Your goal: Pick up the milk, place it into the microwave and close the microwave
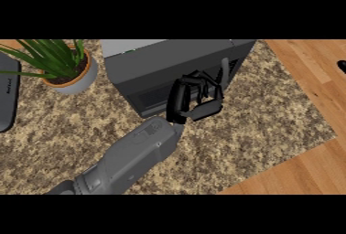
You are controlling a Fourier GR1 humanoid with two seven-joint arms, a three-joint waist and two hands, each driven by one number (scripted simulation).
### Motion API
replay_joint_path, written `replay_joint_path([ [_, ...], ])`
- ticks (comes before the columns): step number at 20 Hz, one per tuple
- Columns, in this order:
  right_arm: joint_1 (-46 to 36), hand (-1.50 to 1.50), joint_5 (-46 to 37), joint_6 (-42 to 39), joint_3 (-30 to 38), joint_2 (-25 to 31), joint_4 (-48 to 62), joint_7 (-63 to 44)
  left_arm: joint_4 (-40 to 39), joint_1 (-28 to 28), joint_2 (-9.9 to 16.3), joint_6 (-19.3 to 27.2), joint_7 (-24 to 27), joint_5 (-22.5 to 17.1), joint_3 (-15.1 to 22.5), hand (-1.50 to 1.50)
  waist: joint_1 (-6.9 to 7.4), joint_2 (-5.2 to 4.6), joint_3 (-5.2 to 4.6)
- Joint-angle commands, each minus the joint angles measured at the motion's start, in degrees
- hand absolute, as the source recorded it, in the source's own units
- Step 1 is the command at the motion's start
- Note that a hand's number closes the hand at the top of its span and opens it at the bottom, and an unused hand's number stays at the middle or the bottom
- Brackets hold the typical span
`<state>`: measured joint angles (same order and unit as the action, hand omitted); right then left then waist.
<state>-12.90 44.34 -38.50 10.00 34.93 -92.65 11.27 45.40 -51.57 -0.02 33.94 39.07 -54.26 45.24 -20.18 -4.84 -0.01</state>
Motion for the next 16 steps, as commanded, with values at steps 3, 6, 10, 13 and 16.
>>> replay_joint_path([
  [3, -0.8, -1.5, 2.6, -1.6, -0.7, 1.1, -0.7, -1.2, -5.1, -3.7, 0.0, -1.5, -0.6, -1.8, -1.4, 1.5, -0.27, -0.73, -0.16],
  [6, -1.3, -1.5, 3.7, -2.7, -1.2, 1.6, -0.6, -1.7, -5.0, -4.1, 0.0, -1.4, 0.1, -2.5, -1.4, 1.5, -0.26, -1.08, -0.16],
  [10, -0.8, -1.5, 4.8, -3.5, -1.7, 2.0, -0.7, -2.3, -5.7, -4.3, 0.0, -1.6, 0.7, -3.2, -0.8, 1.5, -0.56, -1.0, -0.07],
  [13, -1.1, -1.5, 6.1, -4.5, -1.6, 3.2, -0.3, -3.0, -5.8, -4.1, 0.0, -1.8, 1.2, -4.0, -0.8, 1.5, -0.35, -1.07, -0.09],
  [16, -1.4, -1.5, 6.7, -4.7, -1.5, 3.6, -0.6, -3.2, -6.1, -5.0, 0.0, -0.9, 1.6, -4.2, -0.8, 1.5, -0.79, -0.88, -0.04],
])
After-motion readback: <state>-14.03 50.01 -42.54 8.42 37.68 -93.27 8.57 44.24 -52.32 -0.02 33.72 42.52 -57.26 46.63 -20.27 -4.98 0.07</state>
